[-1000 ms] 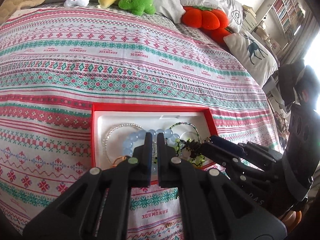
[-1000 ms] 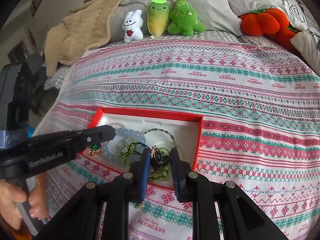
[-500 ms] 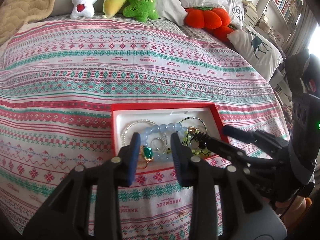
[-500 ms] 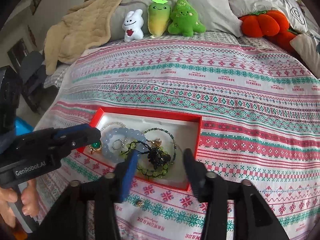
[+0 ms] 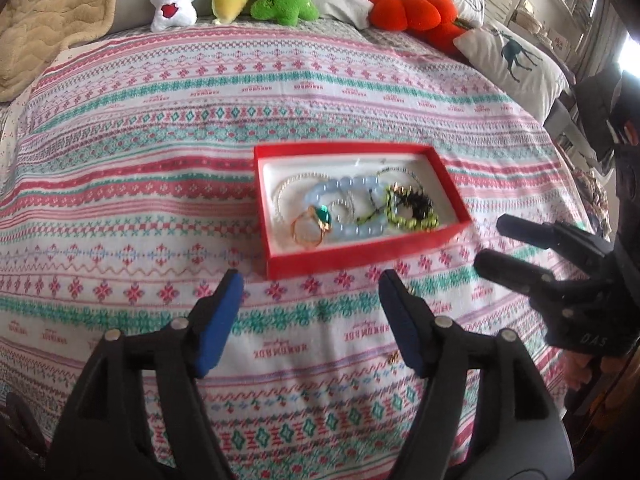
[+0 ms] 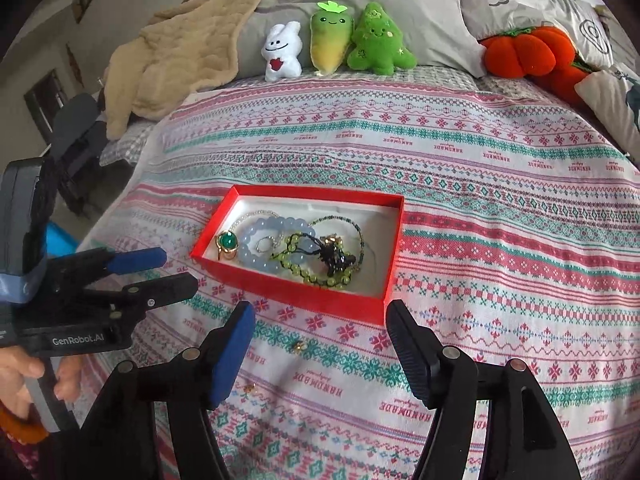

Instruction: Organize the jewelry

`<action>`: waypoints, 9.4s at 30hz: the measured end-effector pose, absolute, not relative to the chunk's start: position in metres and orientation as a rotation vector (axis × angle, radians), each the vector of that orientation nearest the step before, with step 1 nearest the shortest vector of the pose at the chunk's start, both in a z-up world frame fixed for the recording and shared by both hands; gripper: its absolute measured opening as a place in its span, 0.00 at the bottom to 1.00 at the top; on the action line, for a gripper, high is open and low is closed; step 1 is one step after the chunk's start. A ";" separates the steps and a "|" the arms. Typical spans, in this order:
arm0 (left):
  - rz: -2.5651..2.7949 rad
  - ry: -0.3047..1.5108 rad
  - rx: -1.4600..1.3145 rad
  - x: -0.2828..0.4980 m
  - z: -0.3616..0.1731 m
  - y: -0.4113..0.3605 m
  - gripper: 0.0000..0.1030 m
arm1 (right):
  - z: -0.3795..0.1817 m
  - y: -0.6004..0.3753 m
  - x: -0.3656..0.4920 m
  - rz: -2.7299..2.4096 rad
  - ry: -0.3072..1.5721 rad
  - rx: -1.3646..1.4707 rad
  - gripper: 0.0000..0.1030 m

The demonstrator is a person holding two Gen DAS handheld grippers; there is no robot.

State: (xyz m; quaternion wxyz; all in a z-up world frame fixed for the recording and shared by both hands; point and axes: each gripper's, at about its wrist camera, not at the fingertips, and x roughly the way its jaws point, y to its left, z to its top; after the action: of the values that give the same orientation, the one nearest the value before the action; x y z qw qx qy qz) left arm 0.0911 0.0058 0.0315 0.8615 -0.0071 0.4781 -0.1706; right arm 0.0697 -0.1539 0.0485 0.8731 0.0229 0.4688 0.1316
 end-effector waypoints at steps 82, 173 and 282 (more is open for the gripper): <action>-0.333 1.099 0.152 0.056 -0.011 -0.013 0.08 | -0.021 -0.120 0.061 0.235 1.188 -0.031 0.64; -0.424 1.142 0.095 0.062 -0.028 0.006 0.24 | -0.025 -0.097 0.069 0.297 1.082 -0.150 0.07; -0.089 1.038 0.111 0.045 0.016 -0.004 0.99 | 0.027 -0.151 0.026 0.006 1.091 -0.019 0.98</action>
State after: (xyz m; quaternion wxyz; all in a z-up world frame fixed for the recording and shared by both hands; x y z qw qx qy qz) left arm 0.0452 -0.0041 0.0162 0.8658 0.0530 0.4957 -0.0424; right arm 0.0262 -0.1514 0.0266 0.8549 -0.0091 0.5188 0.0028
